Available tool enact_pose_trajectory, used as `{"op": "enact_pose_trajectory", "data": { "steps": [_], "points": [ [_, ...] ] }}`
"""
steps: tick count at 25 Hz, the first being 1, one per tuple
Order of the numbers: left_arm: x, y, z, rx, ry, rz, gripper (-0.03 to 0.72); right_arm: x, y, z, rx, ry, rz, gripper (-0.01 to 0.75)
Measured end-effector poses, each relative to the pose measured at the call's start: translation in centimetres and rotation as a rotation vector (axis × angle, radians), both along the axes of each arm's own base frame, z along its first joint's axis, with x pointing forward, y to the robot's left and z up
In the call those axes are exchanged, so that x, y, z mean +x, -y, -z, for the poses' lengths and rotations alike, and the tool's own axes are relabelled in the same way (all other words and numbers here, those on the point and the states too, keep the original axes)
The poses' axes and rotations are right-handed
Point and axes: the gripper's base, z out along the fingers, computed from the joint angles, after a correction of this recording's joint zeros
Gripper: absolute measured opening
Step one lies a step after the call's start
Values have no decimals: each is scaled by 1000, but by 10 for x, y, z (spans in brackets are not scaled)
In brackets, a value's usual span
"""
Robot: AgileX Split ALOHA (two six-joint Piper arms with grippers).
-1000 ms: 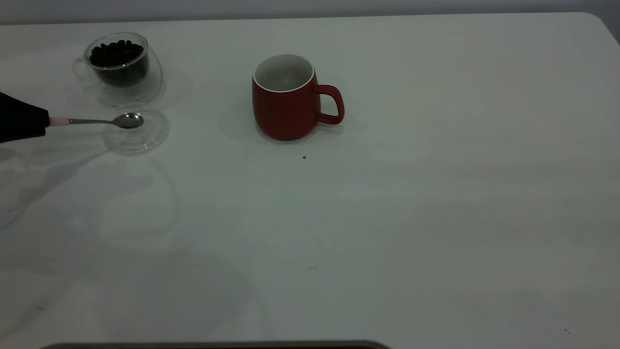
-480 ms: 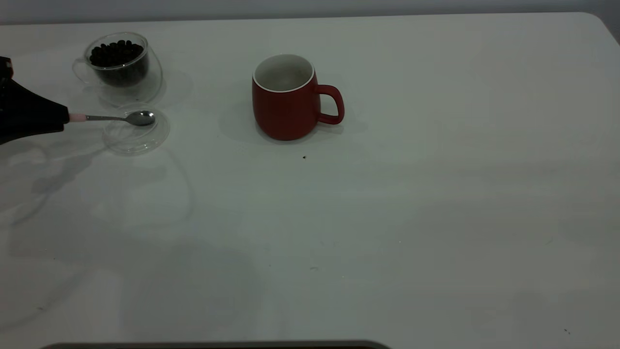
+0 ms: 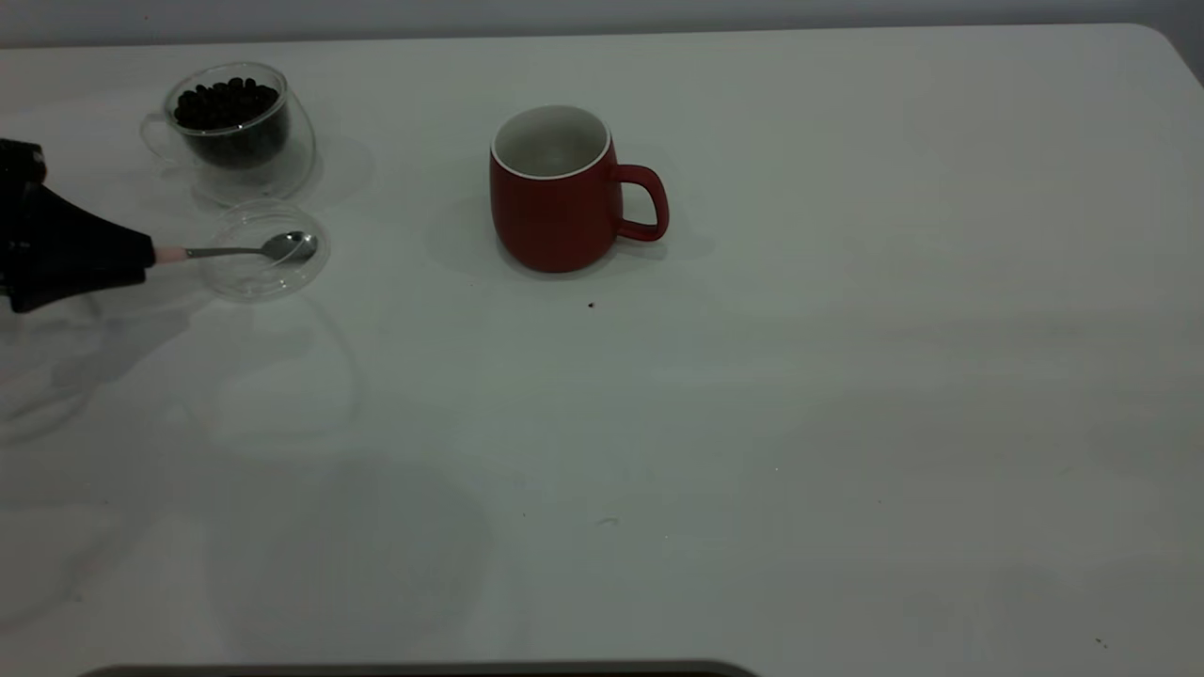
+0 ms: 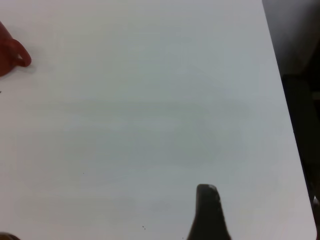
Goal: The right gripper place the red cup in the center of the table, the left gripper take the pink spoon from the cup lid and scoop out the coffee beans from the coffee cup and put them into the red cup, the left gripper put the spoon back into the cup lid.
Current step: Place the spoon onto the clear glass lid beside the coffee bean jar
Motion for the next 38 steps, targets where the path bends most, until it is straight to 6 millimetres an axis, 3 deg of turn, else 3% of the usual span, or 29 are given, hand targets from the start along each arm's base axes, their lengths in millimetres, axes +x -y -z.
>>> {"op": "enact_pose_trajectory", "data": {
  "steps": [16, 27, 34, 38],
  "points": [
    [6, 3, 2, -1, 43, -46, 133, 0, 0, 0, 0, 0, 0, 591],
    [7, 2, 2, -1, 43, -56, 302, 0, 0, 0, 0, 0, 0, 591],
    [7, 2, 2, 0, 44, -55, 352, 0, 0, 0, 0, 0, 0, 591],
    [6, 1, 3, 10, 40, -57, 418, 0, 0, 0, 0, 0, 0, 591]
  ]
}}
